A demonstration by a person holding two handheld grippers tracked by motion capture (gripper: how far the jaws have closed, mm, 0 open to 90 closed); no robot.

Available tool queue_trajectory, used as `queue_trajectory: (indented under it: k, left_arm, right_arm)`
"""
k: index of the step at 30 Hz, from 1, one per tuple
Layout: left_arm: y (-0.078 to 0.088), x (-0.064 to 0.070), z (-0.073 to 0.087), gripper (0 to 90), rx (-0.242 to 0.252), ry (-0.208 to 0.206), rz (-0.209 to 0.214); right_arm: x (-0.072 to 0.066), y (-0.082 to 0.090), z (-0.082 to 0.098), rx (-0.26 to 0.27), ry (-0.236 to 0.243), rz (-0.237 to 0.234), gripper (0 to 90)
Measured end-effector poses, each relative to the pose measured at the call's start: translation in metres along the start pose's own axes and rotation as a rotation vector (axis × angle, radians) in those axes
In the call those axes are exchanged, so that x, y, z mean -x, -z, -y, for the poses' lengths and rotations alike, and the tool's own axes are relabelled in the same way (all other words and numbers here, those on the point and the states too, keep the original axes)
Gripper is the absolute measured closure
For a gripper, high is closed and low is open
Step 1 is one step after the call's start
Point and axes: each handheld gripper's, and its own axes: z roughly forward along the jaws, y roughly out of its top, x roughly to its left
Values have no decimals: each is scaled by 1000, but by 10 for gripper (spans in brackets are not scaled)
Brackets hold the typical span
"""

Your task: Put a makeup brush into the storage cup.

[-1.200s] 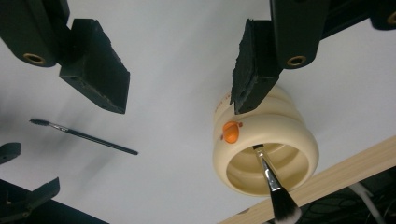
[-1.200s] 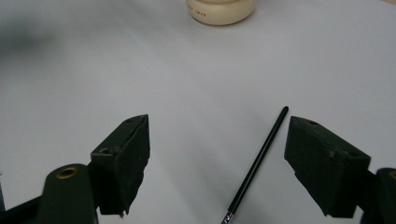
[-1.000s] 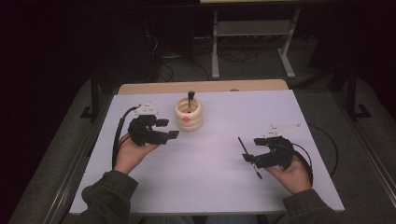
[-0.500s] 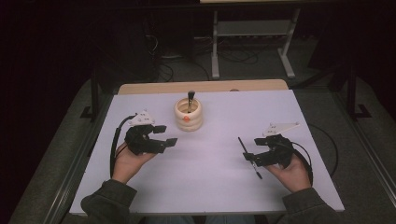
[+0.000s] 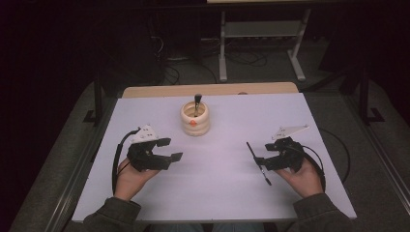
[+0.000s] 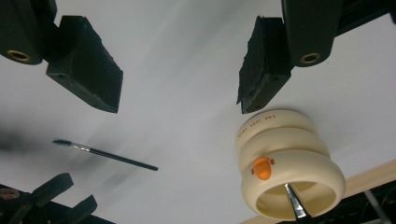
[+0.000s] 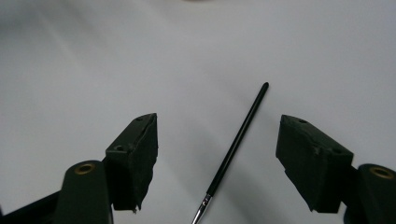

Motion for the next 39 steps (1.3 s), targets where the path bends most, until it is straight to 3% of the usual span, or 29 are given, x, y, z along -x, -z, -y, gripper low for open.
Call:
queue_trajectory:
  k: [25, 34, 39]
  left_arm:
    - [4, 1, 9, 289, 4, -14, 2]
    - [3, 2, 10, 286, 3, -9, 6]
    - [5, 1, 10, 285, 11, -11, 0]
  right_arm:
    - [1, -9, -1, -51, -19, 20, 315]
    - [0, -19, 2, -95, -47, 54, 416]
    - [-2, -30, 4, -148, -52, 60, 505]
